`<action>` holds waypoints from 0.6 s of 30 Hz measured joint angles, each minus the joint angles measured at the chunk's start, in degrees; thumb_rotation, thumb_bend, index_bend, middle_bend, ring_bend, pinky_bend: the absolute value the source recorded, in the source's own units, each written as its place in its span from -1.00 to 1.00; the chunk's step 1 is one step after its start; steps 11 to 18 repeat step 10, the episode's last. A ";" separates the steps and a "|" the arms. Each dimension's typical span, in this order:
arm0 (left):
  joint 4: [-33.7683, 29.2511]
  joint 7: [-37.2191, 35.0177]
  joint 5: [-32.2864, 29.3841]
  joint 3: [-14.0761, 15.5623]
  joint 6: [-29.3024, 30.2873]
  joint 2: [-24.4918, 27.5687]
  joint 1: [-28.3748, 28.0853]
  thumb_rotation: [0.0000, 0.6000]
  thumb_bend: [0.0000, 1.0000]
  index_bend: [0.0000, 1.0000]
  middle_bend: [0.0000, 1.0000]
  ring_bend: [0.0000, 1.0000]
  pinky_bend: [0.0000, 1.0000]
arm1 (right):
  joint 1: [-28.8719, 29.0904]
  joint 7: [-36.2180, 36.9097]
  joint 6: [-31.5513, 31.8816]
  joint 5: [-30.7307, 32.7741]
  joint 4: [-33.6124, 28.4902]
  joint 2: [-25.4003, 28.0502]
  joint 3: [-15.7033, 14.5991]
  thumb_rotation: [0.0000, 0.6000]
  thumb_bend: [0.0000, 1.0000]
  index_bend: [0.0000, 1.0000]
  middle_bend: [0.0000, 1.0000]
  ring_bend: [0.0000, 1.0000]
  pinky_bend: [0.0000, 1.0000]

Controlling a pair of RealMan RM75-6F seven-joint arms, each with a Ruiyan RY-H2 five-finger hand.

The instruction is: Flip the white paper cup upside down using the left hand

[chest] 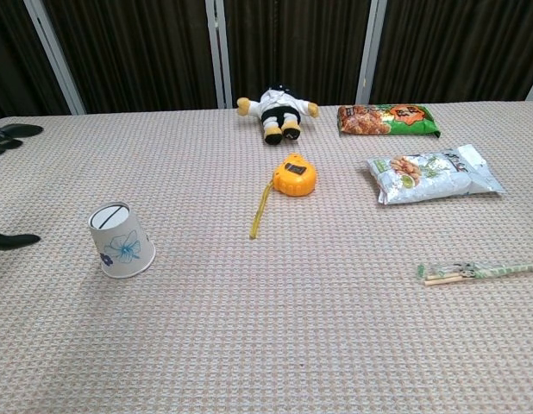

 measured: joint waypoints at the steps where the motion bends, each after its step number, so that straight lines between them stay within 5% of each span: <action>1: -1.17 2.89 0.29 0.28 1.66 1.26 1.03 1.00 -0.98 -1.00 -1.00 -1.00 -1.00 | 0.01 -0.30 0.09 0.08 0.19 -0.18 0.10 1.00 -0.89 -1.00 -1.00 -1.00 -1.00; 10: -12.31 23.33 0.21 2.45 10.15 10.47 8.84 1.00 -1.00 -1.00 -1.00 -1.00 -1.00 | -0.26 -2.31 1.47 0.82 1.40 -1.70 1.01 1.00 -0.90 -1.00 -1.00 -1.00 -1.00; 18: -12.31 23.33 0.21 2.45 10.15 10.47 8.84 1.00 -1.00 -1.00 -1.00 -1.00 -1.00 | -0.26 -2.31 1.47 0.82 1.40 -1.70 1.01 1.00 -0.90 -1.00 -1.00 -1.00 -1.00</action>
